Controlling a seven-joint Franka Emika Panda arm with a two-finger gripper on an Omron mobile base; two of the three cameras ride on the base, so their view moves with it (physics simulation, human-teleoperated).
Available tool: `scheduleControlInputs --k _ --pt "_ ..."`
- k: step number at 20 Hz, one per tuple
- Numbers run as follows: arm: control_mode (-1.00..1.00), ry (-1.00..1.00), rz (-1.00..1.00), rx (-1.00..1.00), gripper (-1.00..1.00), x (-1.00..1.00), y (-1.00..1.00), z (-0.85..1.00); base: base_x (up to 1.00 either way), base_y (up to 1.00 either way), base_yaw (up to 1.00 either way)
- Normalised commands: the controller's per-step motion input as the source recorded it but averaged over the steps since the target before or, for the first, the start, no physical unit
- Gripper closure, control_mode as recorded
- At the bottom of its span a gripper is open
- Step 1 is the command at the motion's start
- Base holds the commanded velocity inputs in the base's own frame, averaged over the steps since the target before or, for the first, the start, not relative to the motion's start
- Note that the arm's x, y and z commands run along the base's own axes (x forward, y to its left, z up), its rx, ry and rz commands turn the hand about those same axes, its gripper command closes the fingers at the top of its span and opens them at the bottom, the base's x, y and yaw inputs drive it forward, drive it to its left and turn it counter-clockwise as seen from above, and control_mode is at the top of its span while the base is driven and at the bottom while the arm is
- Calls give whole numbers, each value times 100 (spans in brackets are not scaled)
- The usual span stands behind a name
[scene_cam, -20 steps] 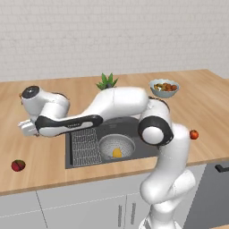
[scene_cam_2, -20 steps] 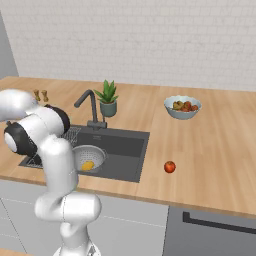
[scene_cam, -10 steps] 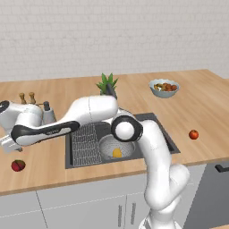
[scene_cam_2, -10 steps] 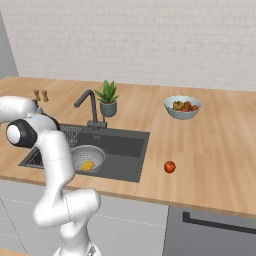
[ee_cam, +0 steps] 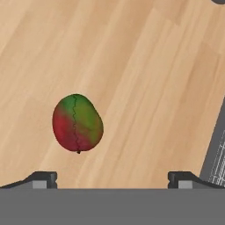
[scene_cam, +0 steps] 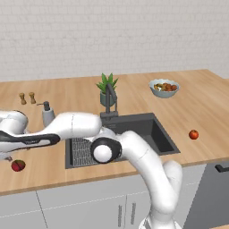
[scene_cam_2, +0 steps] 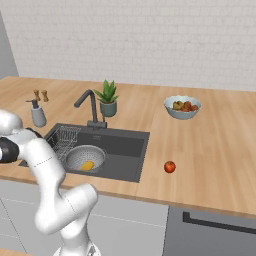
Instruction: Put the colander in the sink, put the mango, apple, mango in the colander, and turn on the sink faucet and pour water over the colander.
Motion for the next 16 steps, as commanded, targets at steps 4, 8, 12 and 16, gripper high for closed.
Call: scheduleControlInputs --k 4,8,12,16 --pt "-100 8 14 0 -100 0 0 -41 0 0 0" --pt "-100 7 17 0 -100 0 0 -47 0 0 0" --pt "-100 7 19 2 -100 1 0 -49 0 0 0" --pt "-100 5 22 12 -100 18 0 -40 0 0 0"
